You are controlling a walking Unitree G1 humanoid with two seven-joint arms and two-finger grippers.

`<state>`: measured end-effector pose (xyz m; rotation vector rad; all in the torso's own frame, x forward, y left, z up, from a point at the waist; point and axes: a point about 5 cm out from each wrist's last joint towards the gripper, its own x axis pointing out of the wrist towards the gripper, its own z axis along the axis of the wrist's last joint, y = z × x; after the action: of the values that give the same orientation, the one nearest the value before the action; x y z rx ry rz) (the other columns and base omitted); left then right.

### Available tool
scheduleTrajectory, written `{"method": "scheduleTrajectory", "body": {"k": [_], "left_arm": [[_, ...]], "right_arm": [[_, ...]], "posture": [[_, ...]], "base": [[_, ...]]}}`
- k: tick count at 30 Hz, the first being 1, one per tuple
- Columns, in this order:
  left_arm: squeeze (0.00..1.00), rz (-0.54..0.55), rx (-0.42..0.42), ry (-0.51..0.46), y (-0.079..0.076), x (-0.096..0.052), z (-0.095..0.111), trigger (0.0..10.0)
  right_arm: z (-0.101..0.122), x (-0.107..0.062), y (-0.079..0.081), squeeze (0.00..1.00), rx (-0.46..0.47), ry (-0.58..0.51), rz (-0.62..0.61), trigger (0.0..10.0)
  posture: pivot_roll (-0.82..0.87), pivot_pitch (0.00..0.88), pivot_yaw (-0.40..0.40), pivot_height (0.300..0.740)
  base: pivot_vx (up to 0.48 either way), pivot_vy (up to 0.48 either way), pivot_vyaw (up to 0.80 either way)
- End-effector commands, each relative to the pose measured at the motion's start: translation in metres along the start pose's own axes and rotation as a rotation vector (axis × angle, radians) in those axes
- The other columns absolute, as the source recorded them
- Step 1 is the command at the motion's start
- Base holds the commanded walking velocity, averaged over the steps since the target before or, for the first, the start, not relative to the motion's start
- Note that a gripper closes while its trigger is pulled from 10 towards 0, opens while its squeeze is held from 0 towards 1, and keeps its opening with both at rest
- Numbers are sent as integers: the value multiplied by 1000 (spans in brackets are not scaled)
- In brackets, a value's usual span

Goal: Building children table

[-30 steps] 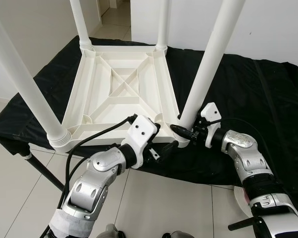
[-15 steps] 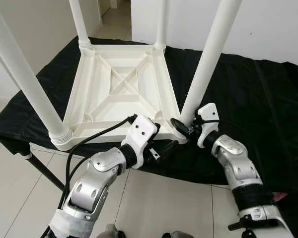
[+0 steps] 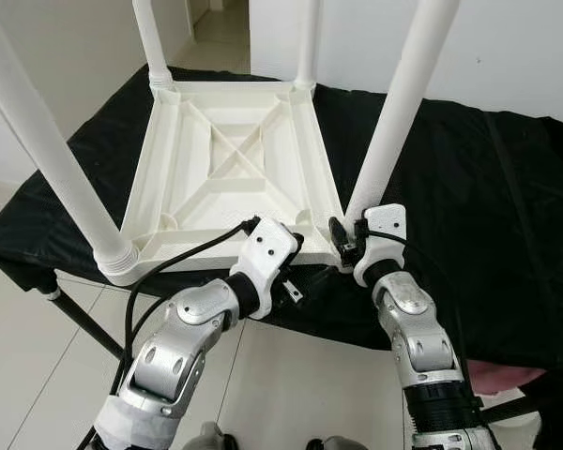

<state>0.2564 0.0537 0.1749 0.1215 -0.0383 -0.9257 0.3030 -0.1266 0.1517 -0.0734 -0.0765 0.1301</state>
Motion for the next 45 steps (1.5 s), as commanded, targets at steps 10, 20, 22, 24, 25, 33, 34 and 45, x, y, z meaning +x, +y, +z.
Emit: {"method": "scheduleTrajectory", "body": {"k": [10, 20, 22, 24, 25, 33, 34, 45], "left_arm": [[0, 39, 3, 5, 1, 1, -2, 10000], [0, 47, 8, 5, 3, 1, -2, 10000], [0, 50, 9, 5, 4, 1, -1, 10000], [0, 51, 10, 5, 5, 1, -1, 10000], [0, 52, 10, 3, 5, 1, -1, 10000], [0, 56, 14, -3, 6, 2, 1, 10000], [0, 56, 17, -3, 6, 2, 2, 10000], [0, 62, 19, -6, 7, 2, 3, 10000]], "right_arm": [[9, -3, -6, 1000, 18, -29, -24, 10000], [5, 10, -30, 0, -77, 60, 380, 10000], [5, 12, -33, 0, -122, 59, 488, 10000], [6, 13, -34, 0, -128, 59, 519, 10000], [5, 15, -35, 0, -151, 59, 558, 10000], [-3, 26, -35, 0, -221, 104, 740, 10000], [-5, 28, -35, 0, -216, 111, 750, 8588], [-14, 31, -41, 0, -221, 131, 803, 0]], "posture": [[-85, 42, -5, 740], [-84, 44, -6, 740], [-85, 46, 0, 740], [-85, 46, 0, 740], [-85, 47, 2, 740], [-80, 38, 7, 740], [-74, 36, 7, 740], [-64, 33, 7, 740]], "base": [[0, 0, 0], [0, 0, 0], [0, 0, 0], [0, 0, 0], [0, 0, 0], [0, 0, 0], [0, 0, 0], [0, 0, 0]]}}
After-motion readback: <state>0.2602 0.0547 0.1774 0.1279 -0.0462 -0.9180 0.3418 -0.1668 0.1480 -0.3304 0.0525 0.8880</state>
